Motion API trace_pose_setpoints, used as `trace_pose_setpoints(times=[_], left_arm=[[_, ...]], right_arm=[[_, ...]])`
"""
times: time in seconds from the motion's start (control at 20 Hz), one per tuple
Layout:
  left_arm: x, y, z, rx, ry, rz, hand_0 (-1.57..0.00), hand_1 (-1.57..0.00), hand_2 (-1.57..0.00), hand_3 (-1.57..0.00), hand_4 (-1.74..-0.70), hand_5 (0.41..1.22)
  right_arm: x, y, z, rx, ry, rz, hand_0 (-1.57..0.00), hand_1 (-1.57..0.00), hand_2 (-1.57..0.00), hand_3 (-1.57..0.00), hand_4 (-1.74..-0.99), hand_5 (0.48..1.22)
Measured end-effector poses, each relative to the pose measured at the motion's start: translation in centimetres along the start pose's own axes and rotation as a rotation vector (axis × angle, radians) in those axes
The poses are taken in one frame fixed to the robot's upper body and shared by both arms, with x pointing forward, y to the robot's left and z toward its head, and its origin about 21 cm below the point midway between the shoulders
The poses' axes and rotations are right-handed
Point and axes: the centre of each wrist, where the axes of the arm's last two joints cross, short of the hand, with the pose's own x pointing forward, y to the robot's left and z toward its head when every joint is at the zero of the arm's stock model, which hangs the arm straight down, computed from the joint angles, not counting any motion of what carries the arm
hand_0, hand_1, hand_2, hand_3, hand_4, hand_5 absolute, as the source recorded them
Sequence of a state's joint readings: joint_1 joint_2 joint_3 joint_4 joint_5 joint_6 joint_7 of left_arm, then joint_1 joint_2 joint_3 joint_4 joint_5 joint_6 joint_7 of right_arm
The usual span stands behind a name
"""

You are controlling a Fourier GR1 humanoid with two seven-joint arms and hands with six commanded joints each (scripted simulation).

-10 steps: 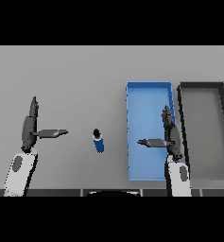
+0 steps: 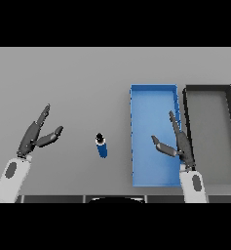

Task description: Pick up the blue pipe and place it into the blue bin.

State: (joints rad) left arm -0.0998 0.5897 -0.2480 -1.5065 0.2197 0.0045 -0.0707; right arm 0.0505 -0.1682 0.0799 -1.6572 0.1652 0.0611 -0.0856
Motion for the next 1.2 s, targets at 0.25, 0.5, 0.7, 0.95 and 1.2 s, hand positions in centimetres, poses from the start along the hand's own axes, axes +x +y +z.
trace_pose_setpoints(times=[0.25, 0.5, 0.7, 0.95, 1.2], left_arm=[[0.0, 0.2, 0.9, -0.104, -0.060, -0.010, 0.00, 0.00, 0.00, 0.00, -0.97, 0.586], [1.8, -1.6, 2.4, -0.302, -0.057, -0.033, 0.00, 0.00, 0.00, 0.00, -1.00, 0.530], [2.7, -4.7, 3.1, -0.437, 0.028, -0.062, 0.00, 0.00, 0.00, 0.00, -1.06, 0.474], [2.5, -8.0, 2.8, -0.530, -0.001, -0.077, 0.00, 0.00, 0.00, 0.00, -1.12, 0.470], [2.3, -11.6, 0.8, -0.524, -0.042, -0.040, 0.00, 0.00, 0.00, 0.00, -1.14, 0.488]], right_arm=[[0.1, 0.0, 0.7, 0.022, 0.015, 0.041, 0.00, 0.00, 0.00, 0.00, -1.181, 0.580], [0.5, 0.1, 0.6, 0.025, 0.006, 0.003, 0.00, 0.00, 0.00, 0.00, -1.214, 0.581], [0.6, -0.1, 0.7, 0.021, -0.002, -0.007, 0.00, 0.00, 0.00, 0.00, -1.223, 0.572], [0.5, 0.2, 0.7, 0.031, 0.022, -0.003, 0.00, 0.00, 0.00, 0.00, -1.210, 0.570], [0.6, 0.4, 0.8, 0.028, 0.021, -0.011, 0.00, 0.00, 0.00, 0.00, -1.207, 0.555]])
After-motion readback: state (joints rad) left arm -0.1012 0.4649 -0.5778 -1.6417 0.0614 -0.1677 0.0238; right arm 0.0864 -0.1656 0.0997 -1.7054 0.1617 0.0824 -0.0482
